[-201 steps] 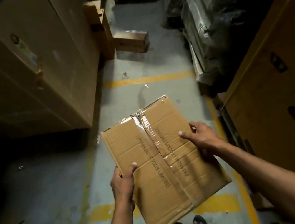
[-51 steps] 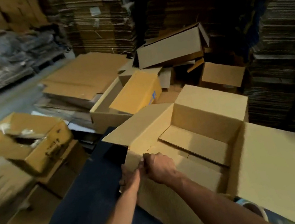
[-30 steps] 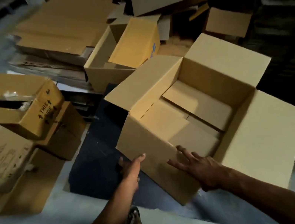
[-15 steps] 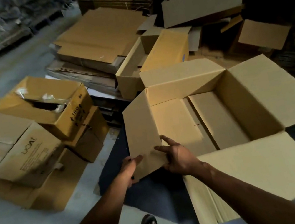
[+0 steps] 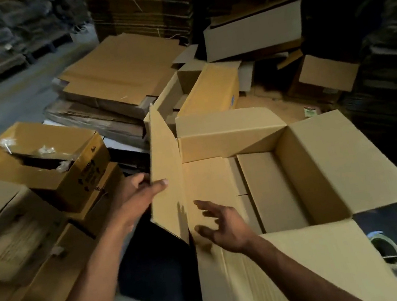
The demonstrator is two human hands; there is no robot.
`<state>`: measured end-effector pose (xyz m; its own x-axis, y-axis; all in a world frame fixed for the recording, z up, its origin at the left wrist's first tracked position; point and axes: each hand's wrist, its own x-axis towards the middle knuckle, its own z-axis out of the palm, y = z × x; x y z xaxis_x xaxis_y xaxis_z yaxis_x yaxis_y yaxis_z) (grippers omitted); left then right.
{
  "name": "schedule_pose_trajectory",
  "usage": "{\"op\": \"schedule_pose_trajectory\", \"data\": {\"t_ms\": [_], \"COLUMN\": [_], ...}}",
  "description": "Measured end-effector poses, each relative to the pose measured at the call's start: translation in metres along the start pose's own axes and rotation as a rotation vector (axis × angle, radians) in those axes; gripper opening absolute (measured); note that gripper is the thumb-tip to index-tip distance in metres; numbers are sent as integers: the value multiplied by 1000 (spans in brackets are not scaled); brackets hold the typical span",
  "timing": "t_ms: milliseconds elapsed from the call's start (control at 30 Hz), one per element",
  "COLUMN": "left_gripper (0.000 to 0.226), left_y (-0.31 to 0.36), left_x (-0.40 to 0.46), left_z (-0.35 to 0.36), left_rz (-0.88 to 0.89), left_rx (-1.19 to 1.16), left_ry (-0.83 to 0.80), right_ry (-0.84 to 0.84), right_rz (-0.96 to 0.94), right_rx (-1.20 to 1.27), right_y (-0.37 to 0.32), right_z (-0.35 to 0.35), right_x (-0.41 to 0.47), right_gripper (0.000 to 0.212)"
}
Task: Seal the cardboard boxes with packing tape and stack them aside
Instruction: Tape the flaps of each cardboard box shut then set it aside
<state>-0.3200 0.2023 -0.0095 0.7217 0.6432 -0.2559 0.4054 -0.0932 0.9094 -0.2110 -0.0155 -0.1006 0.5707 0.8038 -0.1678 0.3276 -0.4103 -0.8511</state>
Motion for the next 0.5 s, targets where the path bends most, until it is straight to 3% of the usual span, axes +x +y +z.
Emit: {"op": "schedule_pose_trajectory", "data": {"t_ms": [100, 267, 500], "left_gripper": [54, 78, 78], "left_y": [15, 4, -3], "left_x": [4, -6, -5], "left_z": [51, 135, 208], "left_rz": [103, 141, 109], "left_rx": [235, 226, 438], "left_ry": [19, 44, 136], "right_ry": [190, 548, 874], "right_rz": [81, 284, 499], "right_rx": [-35, -88, -95], "right_y": [16, 70, 113], "right_z": [-38, -102, -151], "right_x": [-17, -80, -146], "right_gripper": [57, 40, 38]}}
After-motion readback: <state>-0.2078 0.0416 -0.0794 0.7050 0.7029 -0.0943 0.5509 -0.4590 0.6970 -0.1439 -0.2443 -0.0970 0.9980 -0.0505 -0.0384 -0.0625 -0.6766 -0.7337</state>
